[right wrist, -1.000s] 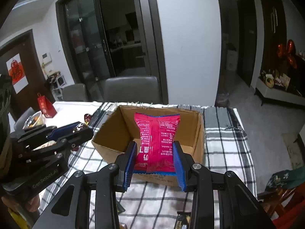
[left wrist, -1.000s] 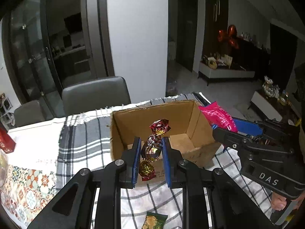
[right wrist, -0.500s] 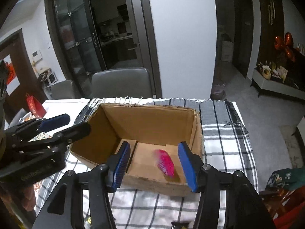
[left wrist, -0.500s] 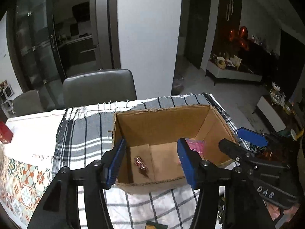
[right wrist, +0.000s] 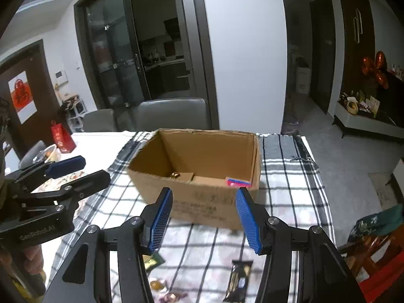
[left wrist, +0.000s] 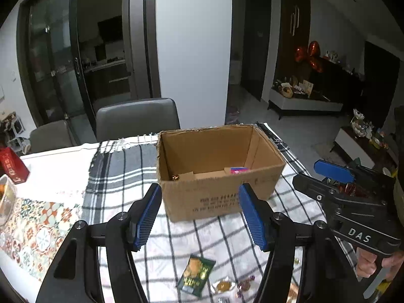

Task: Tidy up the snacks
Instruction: 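Withdraw both tools from the box back toward the snacks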

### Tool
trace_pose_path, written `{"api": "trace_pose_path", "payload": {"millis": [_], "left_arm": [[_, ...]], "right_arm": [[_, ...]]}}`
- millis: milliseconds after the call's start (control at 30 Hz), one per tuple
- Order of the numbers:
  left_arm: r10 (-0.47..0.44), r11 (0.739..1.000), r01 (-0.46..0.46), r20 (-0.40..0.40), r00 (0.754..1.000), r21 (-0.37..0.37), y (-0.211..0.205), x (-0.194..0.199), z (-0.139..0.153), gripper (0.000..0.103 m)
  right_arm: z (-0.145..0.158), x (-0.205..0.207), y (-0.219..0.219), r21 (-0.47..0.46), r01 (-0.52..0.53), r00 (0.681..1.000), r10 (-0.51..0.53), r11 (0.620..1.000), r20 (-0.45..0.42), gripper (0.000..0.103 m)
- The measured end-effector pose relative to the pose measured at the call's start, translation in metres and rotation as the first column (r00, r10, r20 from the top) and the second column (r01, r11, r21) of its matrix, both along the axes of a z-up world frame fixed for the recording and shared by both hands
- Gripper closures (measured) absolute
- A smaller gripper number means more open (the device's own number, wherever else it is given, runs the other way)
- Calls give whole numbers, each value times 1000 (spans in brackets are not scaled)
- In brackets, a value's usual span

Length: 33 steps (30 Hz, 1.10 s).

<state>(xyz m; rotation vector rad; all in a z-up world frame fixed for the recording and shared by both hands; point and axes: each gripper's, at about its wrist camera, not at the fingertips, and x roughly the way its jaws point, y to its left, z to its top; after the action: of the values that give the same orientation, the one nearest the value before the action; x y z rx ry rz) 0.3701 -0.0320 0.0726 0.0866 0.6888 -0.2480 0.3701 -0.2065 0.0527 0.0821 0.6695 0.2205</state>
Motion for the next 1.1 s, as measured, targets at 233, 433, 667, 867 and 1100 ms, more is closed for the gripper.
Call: {"api": "trace_pose_path", "payload": {"millis": [233,433,667,867,1100], "left_arm": [[-23,1000,23,40,999,6,4,-56,-7,41],[-28,999,24,112,993,37,8,-109,-13,40],[-18,999,13,132,991,32,18,-152,-26,40],[-14,999,7,153,988,48,20,-187,-44,41],[-28,998,22,113,993,57,19,-208,-72,41]], "right_arm": [[-7,-51,0,46,3,1000,-3,999,3,50],[-12,-94,0,45,19,999,-21,999,29,50],[-23,-140,11,-5,27,998,-27,1000,64,50],[-46,-169,9,12,49,998,-49,999,37,41],[-71,-193,5,22,81,997,-81,996,7,41]]}}
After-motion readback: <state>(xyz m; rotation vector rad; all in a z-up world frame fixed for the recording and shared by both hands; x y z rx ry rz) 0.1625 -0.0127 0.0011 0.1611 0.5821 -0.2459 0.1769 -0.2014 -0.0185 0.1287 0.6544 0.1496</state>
